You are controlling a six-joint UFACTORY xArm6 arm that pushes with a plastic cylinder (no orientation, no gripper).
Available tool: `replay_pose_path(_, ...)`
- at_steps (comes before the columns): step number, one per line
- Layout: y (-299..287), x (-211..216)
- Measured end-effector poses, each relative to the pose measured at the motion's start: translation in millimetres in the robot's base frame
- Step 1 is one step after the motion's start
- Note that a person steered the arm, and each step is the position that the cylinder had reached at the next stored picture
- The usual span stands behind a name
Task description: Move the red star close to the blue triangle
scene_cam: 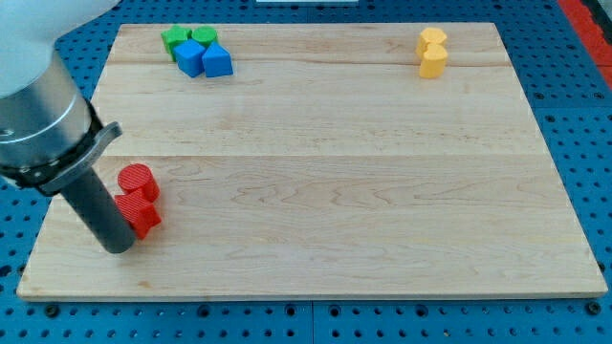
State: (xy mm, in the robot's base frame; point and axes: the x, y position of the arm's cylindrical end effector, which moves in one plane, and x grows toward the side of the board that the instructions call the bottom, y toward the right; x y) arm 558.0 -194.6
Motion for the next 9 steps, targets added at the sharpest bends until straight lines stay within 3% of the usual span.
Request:
replay_pose_path(3, -10, -50)
replay_pose_path(6, 12, -35)
replay_pose_path(9, 14, -124)
